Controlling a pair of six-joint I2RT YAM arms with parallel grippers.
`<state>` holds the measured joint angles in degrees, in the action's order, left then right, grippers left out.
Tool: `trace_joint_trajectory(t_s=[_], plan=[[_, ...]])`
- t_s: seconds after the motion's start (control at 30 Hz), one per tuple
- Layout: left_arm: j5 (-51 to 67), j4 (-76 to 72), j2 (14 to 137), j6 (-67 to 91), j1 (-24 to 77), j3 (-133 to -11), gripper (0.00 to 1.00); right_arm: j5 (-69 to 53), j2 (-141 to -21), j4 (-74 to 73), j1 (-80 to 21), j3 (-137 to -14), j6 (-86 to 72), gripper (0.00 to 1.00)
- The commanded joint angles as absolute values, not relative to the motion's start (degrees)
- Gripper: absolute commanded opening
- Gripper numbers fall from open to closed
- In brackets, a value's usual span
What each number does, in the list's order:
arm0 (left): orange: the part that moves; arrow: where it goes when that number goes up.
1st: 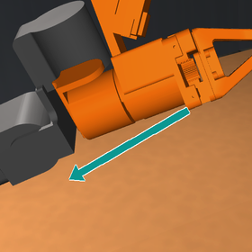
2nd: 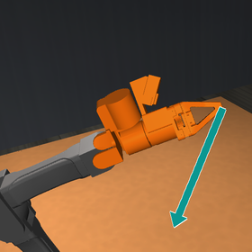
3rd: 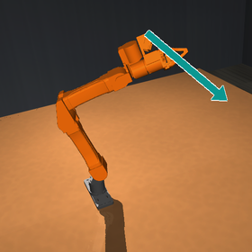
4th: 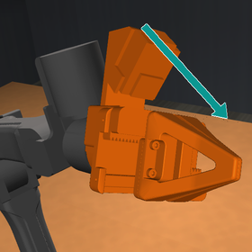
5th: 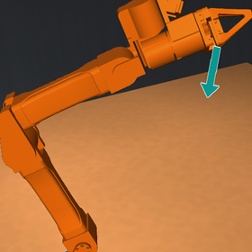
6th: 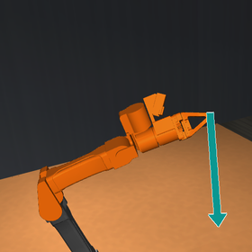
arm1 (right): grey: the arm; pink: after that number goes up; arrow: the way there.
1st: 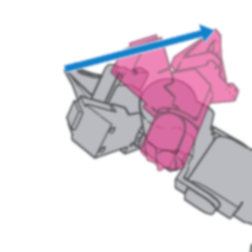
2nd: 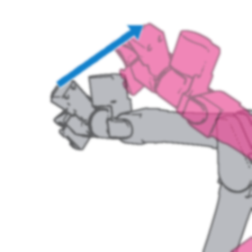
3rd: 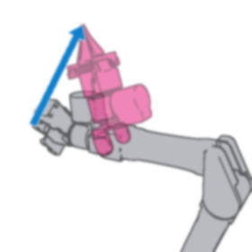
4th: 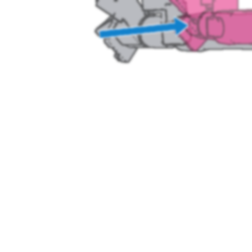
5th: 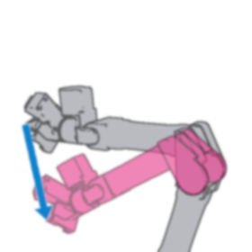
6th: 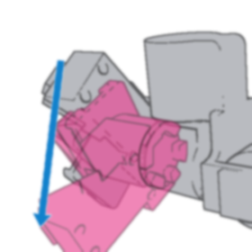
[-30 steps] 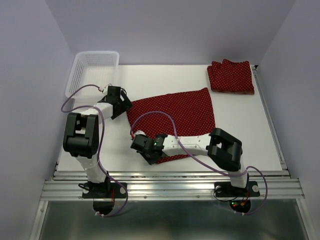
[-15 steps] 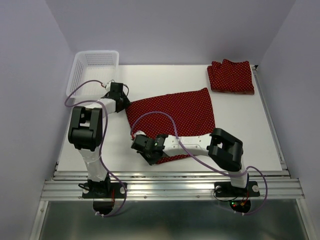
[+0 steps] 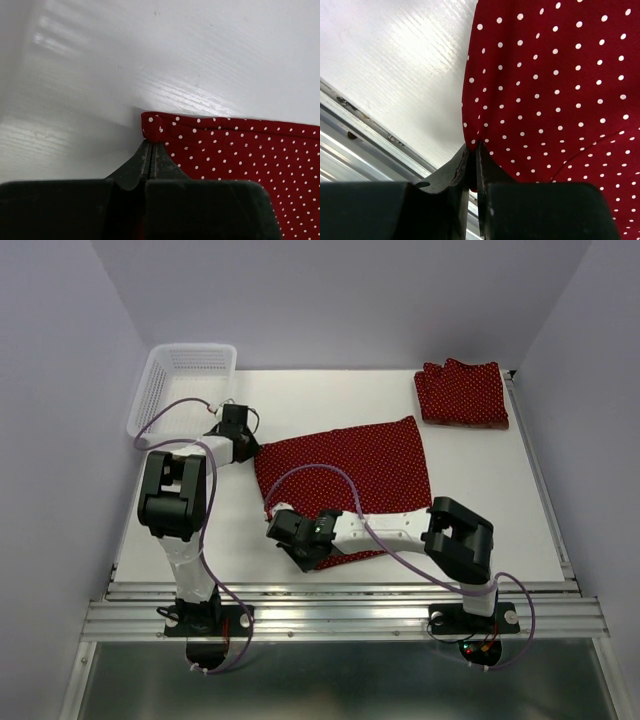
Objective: Fold and stack the skirts
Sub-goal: Fold the skirt
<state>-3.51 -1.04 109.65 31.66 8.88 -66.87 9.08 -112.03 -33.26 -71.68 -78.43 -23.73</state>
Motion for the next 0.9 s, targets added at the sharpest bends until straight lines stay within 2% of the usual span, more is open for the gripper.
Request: trace_joint_trajectory(t_s=[0.0, 0.17, 0.43, 0.63, 0.87], plan=[[-5.8, -1.23, 101.27, 31.46, 8.53, -66.09, 0.0, 6.51, -107.32, -30.24, -72.33, -77.26, -22.85, 0.08], [-8.08, 2.18, 95.46, 31.73, 8.96, -68.64, 0.0, 6.94, -103.01, -29.62, -71.81, -76.55, -23.64, 0.04], [-10.98, 7.55, 92.9, 31.64, 10.37, -76.97, 0.0, 5.54, -93.7, -28.13, -69.0, -72.34, -26.89, 0.02], [-12.22, 10.19, 96.58, 31.2, 13.27, -84.89, 0.0, 2.99, -86.68, -27.33, -63.73, -67.95, -29.7, 0.01], [-14.59, 14.32, 105.9, 31.55, 19.68, -100.8, 0.0, 2.2, -78.77, -27.25, -57.4, -62.41, -32.43, 0.01]])
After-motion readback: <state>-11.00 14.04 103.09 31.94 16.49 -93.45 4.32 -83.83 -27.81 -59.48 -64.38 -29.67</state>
